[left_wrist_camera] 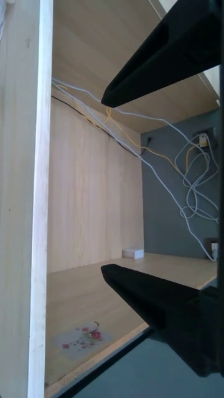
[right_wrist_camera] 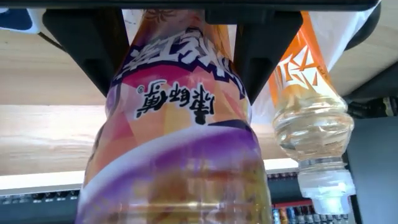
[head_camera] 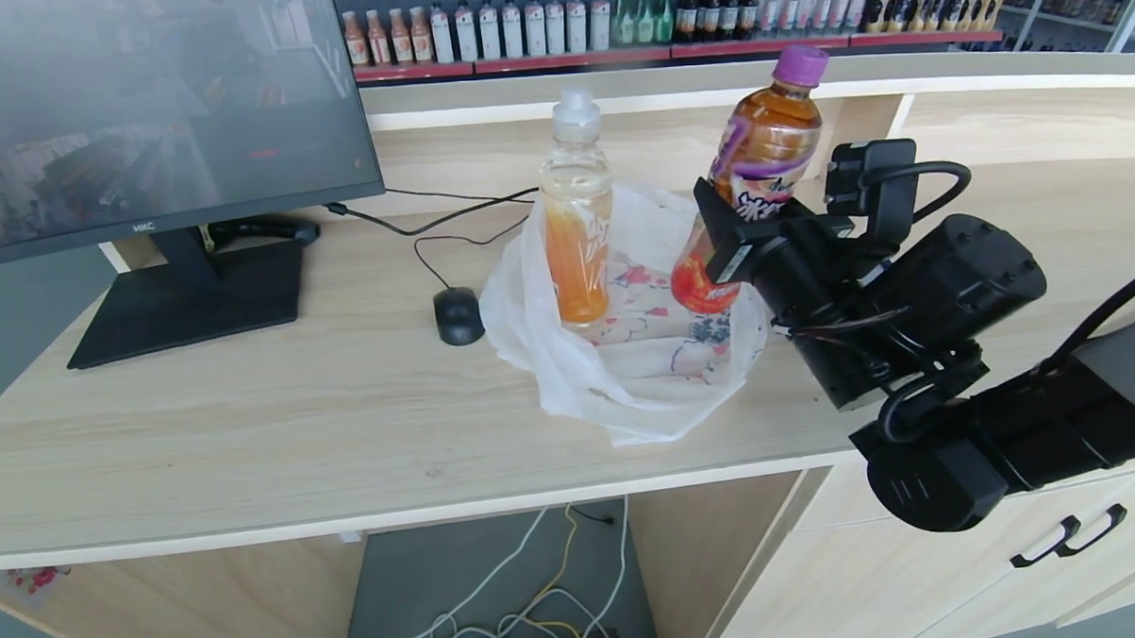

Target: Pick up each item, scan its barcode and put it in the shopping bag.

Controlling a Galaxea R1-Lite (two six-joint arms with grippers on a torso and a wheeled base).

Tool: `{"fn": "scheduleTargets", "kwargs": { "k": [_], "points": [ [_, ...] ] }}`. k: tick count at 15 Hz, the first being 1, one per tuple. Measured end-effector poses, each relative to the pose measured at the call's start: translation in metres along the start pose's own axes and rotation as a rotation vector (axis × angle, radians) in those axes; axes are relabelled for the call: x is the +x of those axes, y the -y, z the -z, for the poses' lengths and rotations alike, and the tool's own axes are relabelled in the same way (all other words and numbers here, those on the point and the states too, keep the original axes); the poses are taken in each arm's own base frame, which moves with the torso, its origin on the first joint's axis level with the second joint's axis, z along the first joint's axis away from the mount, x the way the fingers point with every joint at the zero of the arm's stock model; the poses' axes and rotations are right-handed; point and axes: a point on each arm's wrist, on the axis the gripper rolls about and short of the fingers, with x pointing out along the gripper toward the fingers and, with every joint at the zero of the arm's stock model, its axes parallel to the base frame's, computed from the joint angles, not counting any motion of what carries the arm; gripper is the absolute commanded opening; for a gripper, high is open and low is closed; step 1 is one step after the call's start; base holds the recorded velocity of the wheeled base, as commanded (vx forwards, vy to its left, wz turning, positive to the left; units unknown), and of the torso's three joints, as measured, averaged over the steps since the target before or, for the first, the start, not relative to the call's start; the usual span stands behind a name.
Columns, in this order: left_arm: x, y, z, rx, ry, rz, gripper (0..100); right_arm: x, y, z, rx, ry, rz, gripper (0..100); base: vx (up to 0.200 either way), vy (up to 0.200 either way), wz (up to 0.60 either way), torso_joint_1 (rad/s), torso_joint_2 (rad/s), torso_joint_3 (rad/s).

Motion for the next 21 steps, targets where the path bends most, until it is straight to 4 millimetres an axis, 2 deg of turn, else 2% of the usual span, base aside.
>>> {"fn": "scheduleTargets", "kwargs": {
  "k": [5,15,21],
  "points": [
    [0.000,0.000,0.000,0.000,0.000,0.000,100,0.000,-0.002,0.015,-0.003,-0.035,-0.003,0,0.000,0.000,0.00,0.000,0.00,0.000],
    [0.000,0.000,0.000,0.000,0.000,0.000,100,0.012,-0.006,0.059,-0.013,-0.071,-0.019,0,0.000,0.000,0.00,0.000,0.00,0.000],
    [0.000,0.000,0.000,0.000,0.000,0.000,100,0.013,-0.007,0.072,-0.018,-0.095,-0.018,0,0.000,0.000,0.00,0.000,0.00,0.000]
  ]
}}
